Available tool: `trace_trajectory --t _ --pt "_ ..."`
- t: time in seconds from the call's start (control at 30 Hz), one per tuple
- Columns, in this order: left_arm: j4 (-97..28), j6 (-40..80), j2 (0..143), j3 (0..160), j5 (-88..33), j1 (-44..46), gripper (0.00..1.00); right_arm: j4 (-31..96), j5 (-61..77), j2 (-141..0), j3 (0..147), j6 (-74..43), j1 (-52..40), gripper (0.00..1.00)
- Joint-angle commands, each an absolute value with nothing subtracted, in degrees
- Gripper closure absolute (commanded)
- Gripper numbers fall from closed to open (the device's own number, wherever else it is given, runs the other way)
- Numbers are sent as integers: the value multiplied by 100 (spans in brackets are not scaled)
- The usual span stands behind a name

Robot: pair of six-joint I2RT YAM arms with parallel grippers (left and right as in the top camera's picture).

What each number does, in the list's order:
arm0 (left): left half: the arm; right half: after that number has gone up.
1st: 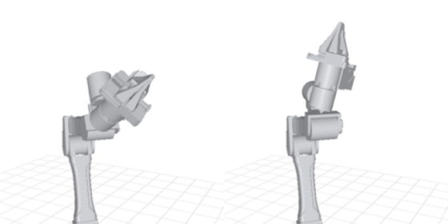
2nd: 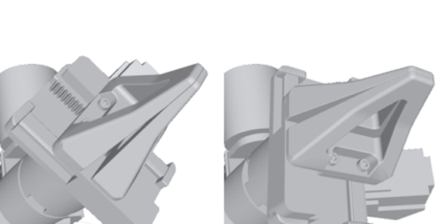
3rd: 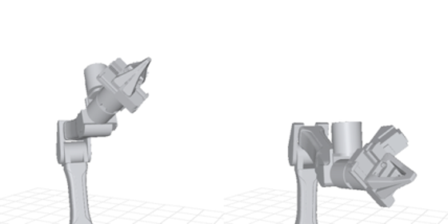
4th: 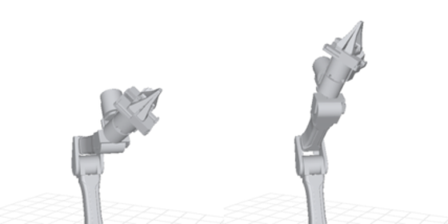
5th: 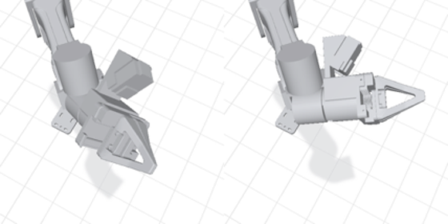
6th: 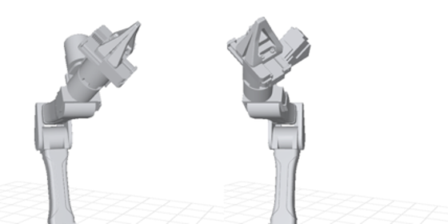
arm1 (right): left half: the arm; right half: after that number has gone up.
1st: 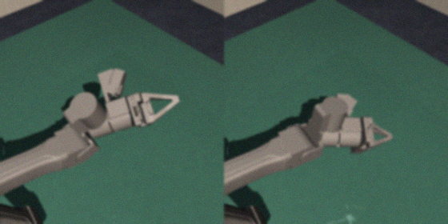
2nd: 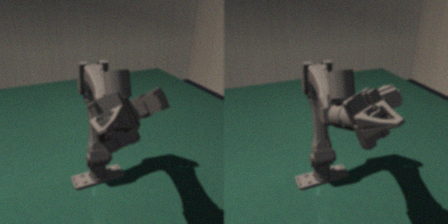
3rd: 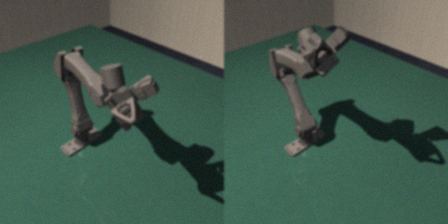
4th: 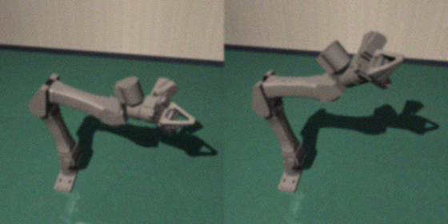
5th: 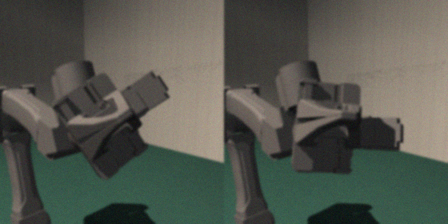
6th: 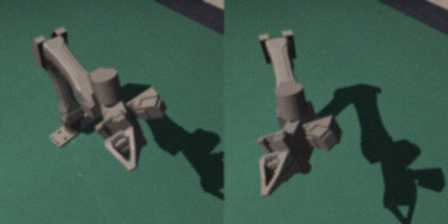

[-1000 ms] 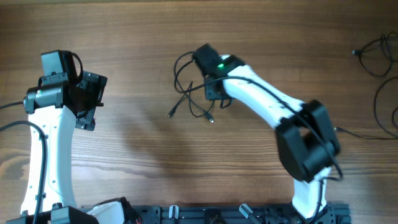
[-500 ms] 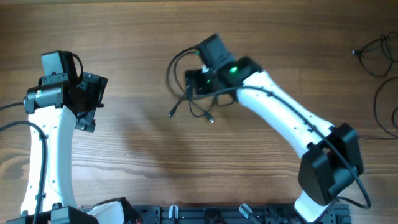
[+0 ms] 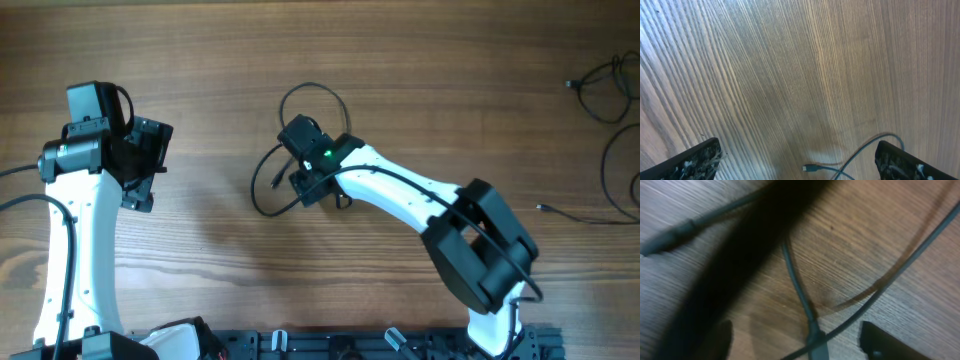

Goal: Untangle cables
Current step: 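Lift the grasped black cable with the right gripper above center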

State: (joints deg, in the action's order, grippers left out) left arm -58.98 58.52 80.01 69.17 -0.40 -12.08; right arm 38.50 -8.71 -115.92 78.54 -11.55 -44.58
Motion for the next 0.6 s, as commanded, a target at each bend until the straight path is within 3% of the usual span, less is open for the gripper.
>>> trace_trajectory --t 0.0,0.17,0.3,0.37,0.47,0.57 --pt "-5946 5739 7929 6938 -62 -1238 0 3754 -1072 -11856 7824 -895 -4445 36" --pt "-5942 5739 7929 6938 -60 -1238 0 3636 -1072 -12005 7824 -897 -4434 66" --pt "-5944 5739 7929 6938 -60 -1238 0 3546 -1074 -12090 7824 -880 -4405 82" --pt "-5944 5739 7929 6938 -60 -1238 0 3533 -1072 -12103 7824 -801 -4383 83" --pt "-5944 5739 7929 6938 -60 -1238 0 3485 -1072 -12143 7824 -742 -4316 65" --pt "-5944 5739 7929 6938 -60 -1238 0 3424 -1048 -12149 7824 -554 -4305 57"
